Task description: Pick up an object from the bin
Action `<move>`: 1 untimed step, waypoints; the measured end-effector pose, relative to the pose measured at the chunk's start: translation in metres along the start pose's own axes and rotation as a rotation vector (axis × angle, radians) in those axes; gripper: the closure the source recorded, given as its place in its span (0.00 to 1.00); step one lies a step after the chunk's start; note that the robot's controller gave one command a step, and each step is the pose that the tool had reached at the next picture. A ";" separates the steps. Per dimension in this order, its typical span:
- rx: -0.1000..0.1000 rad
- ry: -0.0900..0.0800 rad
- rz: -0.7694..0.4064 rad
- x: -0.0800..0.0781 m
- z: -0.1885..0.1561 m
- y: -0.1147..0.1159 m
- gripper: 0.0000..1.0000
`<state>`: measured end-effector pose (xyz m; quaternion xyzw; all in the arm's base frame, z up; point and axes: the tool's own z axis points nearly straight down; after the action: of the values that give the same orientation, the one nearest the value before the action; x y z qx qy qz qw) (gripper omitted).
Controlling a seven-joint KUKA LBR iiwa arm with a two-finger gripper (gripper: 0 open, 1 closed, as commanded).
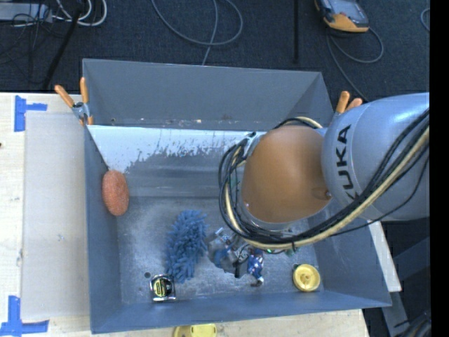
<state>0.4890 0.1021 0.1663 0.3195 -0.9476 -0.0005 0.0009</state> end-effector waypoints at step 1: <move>0.001 -0.001 -0.188 -0.048 -0.006 -0.001 0.00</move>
Offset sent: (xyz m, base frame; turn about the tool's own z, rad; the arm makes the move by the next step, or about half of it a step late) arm 0.0970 0.0161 0.1686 -0.1513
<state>0.5273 0.1306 0.1722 0.4071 -0.9134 -0.0001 0.0002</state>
